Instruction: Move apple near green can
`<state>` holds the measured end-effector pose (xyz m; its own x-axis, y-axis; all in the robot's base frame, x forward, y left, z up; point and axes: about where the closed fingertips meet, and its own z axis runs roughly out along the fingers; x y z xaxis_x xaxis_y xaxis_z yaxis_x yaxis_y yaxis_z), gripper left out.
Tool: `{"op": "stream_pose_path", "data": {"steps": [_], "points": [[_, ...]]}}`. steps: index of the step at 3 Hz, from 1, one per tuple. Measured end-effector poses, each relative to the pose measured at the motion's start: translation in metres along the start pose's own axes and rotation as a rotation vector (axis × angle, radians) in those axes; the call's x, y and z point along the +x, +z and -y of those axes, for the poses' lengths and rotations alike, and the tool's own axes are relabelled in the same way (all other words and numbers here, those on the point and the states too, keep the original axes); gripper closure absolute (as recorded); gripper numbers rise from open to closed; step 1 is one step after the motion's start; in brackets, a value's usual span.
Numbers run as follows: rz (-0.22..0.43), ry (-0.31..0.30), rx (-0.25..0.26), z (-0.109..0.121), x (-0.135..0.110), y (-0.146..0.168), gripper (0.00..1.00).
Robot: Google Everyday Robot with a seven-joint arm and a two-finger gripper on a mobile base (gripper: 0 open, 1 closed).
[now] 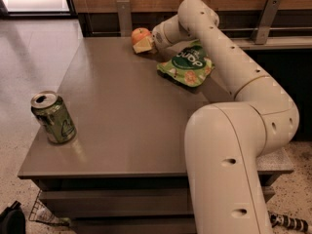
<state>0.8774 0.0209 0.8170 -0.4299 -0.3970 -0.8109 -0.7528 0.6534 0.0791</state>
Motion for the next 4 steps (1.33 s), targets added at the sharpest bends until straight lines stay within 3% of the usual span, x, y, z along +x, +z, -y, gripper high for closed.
{"op": "stream_pose_path", "data": {"steps": [1, 2, 3, 4], "points": [[0.0, 0.0, 0.0, -0.0001, -0.0008, -0.0006, 0.43], [0.0, 0.0, 0.0, -0.0003, -0.0018, -0.0012, 0.12], [0.0, 0.0, 0.0, -0.0003, -0.0018, -0.0011, 0.0], [0.0, 0.0, -0.001, -0.0004, -0.0017, -0.0009, 0.0]]}}
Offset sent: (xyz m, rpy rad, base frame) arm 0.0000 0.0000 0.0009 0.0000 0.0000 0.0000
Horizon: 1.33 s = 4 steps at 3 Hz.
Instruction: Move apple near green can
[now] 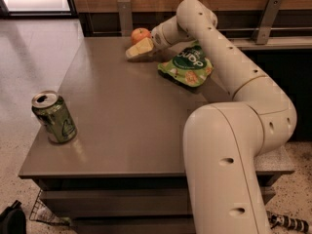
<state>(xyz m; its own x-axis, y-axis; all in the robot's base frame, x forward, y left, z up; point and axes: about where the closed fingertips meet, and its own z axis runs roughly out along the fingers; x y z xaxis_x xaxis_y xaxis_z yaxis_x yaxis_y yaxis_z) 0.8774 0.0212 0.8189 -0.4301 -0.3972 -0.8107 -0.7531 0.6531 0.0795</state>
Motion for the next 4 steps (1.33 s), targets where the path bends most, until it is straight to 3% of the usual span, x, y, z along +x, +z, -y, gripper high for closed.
{"op": "stream_pose_path", "data": {"steps": [4], "points": [[0.089, -0.059, 0.005, -0.001, -0.024, -0.011, 0.0]]}}
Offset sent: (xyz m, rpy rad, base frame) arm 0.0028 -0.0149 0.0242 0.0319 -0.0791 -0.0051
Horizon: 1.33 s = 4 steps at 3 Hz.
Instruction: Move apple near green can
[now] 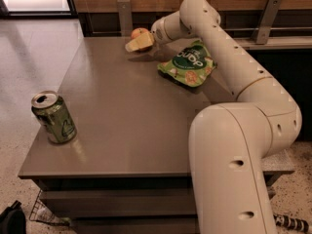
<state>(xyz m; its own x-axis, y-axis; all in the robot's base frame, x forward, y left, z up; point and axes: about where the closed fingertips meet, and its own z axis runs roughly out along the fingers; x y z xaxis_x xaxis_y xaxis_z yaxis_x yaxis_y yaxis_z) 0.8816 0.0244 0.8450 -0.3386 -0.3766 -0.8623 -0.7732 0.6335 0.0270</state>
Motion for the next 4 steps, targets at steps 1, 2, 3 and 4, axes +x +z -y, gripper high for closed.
{"op": "stream_pose_path", "data": {"steps": [1, 2, 3, 4], "points": [[0.004, -0.006, -0.018, -0.006, -0.002, 0.009, 0.0], [0.002, -0.005, -0.024, -0.008, -0.001, 0.013, 0.13], [0.0, -0.005, -0.029, -0.01, 0.0, 0.017, 0.36], [-0.004, -0.004, -0.036, -0.013, 0.002, 0.022, 0.67]]}}
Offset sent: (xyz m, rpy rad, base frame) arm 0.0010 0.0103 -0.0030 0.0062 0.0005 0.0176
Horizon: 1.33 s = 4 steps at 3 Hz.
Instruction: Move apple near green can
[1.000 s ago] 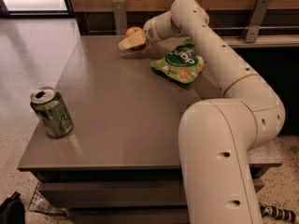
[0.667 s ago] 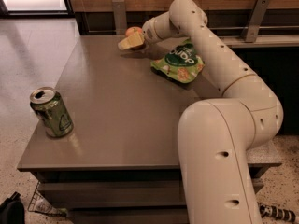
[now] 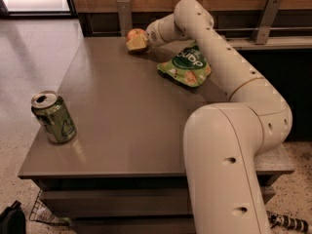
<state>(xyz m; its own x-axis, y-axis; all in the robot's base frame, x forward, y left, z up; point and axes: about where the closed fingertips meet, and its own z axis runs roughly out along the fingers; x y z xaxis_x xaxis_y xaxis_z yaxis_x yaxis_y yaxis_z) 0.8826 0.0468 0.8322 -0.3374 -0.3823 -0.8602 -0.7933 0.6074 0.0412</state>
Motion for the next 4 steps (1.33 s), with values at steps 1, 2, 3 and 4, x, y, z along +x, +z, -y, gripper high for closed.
{"op": "stream_pose_path", "data": {"steps": [1, 2, 3, 4], "points": [[-0.002, 0.0, -0.004, -0.002, 0.001, 0.003, 0.91], [-0.004, 0.001, -0.007, -0.003, 0.002, 0.006, 1.0], [-0.003, -0.013, -0.018, -0.005, -0.001, -0.001, 1.0], [0.056, -0.017, -0.068, -0.01, -0.009, -0.046, 1.0]]}}
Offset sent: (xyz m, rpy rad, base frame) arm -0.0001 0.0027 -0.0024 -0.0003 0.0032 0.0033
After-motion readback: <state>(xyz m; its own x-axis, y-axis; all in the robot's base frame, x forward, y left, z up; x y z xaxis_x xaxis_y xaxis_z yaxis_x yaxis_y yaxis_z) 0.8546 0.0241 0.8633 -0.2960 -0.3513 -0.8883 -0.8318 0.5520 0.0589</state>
